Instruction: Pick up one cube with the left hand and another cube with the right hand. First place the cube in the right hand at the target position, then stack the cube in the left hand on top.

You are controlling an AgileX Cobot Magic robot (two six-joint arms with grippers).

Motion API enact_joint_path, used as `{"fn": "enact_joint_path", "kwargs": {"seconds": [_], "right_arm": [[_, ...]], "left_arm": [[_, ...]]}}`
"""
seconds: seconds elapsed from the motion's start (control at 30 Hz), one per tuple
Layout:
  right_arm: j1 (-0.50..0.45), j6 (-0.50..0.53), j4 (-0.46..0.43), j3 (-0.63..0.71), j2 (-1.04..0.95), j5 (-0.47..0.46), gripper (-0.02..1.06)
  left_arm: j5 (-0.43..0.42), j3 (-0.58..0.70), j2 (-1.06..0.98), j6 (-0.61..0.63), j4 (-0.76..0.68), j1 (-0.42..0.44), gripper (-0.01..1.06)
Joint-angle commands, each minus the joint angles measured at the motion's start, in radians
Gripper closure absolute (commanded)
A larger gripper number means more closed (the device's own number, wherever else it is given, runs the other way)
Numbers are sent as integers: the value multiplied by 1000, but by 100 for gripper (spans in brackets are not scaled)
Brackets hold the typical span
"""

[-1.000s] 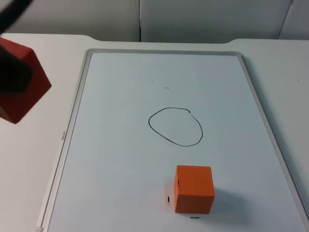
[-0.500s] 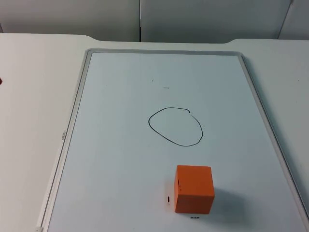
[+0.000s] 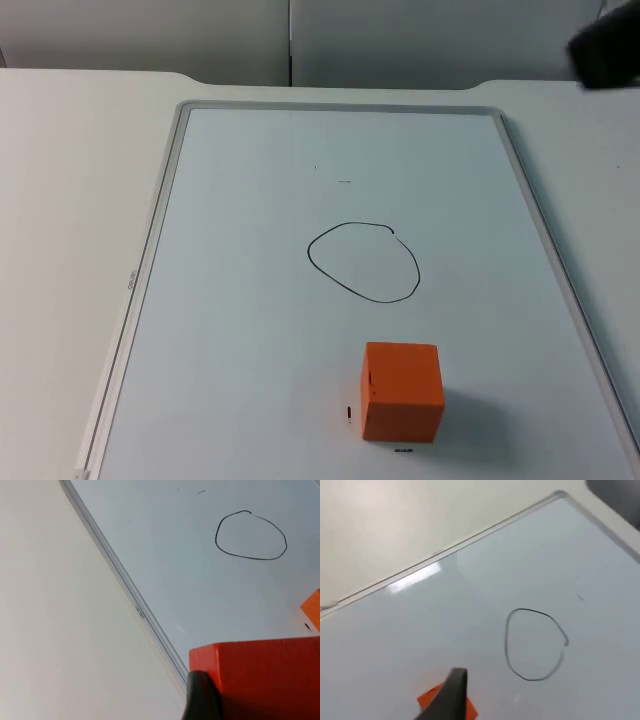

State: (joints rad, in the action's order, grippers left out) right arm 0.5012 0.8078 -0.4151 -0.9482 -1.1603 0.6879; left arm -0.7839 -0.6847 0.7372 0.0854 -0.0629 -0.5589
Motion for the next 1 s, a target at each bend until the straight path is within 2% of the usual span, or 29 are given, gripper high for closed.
{"fn": "enact_joint_path", "kwargs": {"seconds": [0.0,0.07,0.23,0.33,0.47,0.7,0.97], "right_arm": [[80,11,46,-10,-51,-28,0],[196,11,98,-10,-151,-28,0],[285,4,100,-10,-301,-8,0],[290,4,100,-10,-372,-6,0],[287,3,155,-10,-466,-10,0],[287,3,184,-10,-538,-4,0],[287,3,222,-10,-611,-68,0]], "left_arm": [[29,2,-7,1,-3,-4,100],[33,2,-7,1,-8,-4,100],[33,2,-7,1,-17,-4,100],[33,2,-7,1,-17,-4,100],[31,2,-7,1,-17,-4,100],[47,34,-7,1,-3,-4,100],[53,34,-7,1,-1,-4,100]]}}
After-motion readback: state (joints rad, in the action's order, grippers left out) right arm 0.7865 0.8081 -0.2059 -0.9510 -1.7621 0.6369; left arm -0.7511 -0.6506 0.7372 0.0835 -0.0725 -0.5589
